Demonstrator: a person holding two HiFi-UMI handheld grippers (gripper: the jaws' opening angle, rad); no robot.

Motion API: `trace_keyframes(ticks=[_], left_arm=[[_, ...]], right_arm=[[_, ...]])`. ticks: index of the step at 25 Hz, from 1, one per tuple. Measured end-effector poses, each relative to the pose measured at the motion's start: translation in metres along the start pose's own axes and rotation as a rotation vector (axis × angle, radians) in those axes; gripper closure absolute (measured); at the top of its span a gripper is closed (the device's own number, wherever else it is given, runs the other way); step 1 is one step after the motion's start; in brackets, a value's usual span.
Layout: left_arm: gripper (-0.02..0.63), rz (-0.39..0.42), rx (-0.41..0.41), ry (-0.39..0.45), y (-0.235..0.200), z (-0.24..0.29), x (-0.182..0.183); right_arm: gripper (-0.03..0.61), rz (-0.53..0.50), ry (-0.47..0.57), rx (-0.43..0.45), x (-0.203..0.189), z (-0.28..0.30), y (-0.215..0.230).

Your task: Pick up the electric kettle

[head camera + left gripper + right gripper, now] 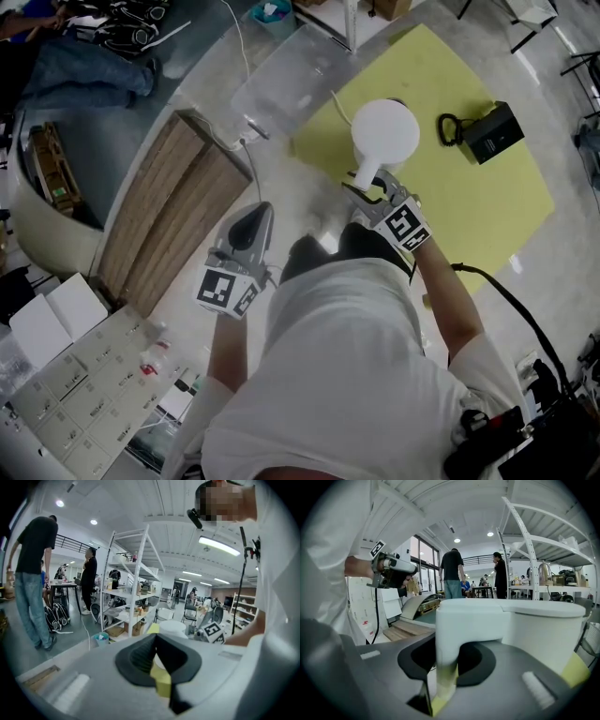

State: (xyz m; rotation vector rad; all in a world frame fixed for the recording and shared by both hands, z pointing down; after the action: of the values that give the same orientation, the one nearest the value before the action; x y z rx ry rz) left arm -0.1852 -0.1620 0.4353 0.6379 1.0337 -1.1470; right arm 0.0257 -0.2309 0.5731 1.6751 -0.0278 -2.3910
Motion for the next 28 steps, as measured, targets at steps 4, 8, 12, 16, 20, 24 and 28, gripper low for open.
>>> trace_keyframes(ticks=[4, 8, 12, 16, 20, 24, 28], left_arm=[[0.609, -0.002, 0.012, -0.007, -0.003, 0.022, -0.014], [0.61, -0.002, 0.004, 0.008, 0.001, 0.001, -0.003], [0.609, 0.004, -0.004, 0.02, 0.0, -0.003, 0.005], [0.609, 0.012, -0.02, 0.03, 0.0, 0.005, 0.009], [0.609, 0.025, -0.047, 0.041, 0.004, 0.01, 0.015], [0.609, 0.037, -0.074, 0.05, 0.009, 0.023, 0.016], [0.61, 0.048, -0.097, 0.056, 0.016, 0.033, 0.014]], right_arm=[[0.486, 0.005, 0.022, 0.02, -0.013, 0.006, 0.015], [0.486, -0.006, 0.021, 0.019, 0.007, -0.002, -0.006], [0.486, -0.013, 0.021, 0.013, 0.019, -0.004, -0.011], [0.486, -0.004, 0.036, -0.002, 0.023, -0.01, -0.007], [0.485, -0.009, 0.035, -0.021, 0.028, -0.018, -0.011], [0.485, -0.007, 0.042, -0.043, 0.026, -0.028, -0.009], [0.485, -0.002, 0.046, -0.065, 0.021, -0.038, -0.01]])
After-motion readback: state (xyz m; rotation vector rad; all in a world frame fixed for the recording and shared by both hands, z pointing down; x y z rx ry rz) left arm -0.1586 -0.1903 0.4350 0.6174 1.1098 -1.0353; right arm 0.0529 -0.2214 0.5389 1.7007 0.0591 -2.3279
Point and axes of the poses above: the fingertips, and each gripper's own axes: z forward along the fingers, y to its right, x out of its top, the point moved 7 cm from there along -z, backward along the fingers, and after that the axes turned 11 degrees about x, right-handed, at the moved point
